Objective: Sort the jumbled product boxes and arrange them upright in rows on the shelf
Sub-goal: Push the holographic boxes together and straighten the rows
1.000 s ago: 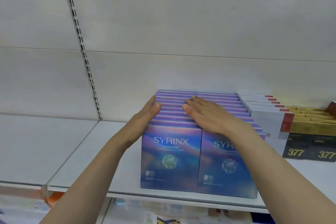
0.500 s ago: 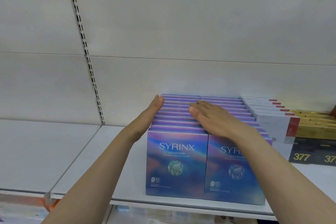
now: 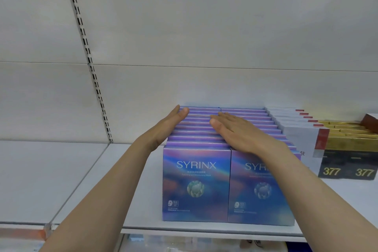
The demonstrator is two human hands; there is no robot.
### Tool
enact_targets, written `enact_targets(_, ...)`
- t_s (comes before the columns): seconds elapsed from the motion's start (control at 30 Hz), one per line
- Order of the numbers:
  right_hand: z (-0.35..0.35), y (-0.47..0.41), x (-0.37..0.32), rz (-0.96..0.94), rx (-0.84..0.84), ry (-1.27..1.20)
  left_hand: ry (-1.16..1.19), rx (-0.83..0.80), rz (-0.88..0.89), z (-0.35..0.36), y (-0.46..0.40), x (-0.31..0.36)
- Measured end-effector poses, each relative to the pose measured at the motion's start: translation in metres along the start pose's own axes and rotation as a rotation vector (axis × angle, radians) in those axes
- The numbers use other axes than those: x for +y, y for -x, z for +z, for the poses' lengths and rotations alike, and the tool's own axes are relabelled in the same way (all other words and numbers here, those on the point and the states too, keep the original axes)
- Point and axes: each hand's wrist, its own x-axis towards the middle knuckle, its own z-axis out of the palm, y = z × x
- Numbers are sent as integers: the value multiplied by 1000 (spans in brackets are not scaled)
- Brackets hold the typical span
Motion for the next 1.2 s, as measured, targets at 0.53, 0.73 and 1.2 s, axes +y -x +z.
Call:
enact_targets(0.53,-31,67,23,57,-18,-109,-393,91,198,14,34,28)
enact_targets(0.73,-25,103,43,127,-23,122,-1051,-151,394,65,59,32)
enact_targets(1.2,-3,127,78,-68,246,-48,-1101,-34,378,93,53,35)
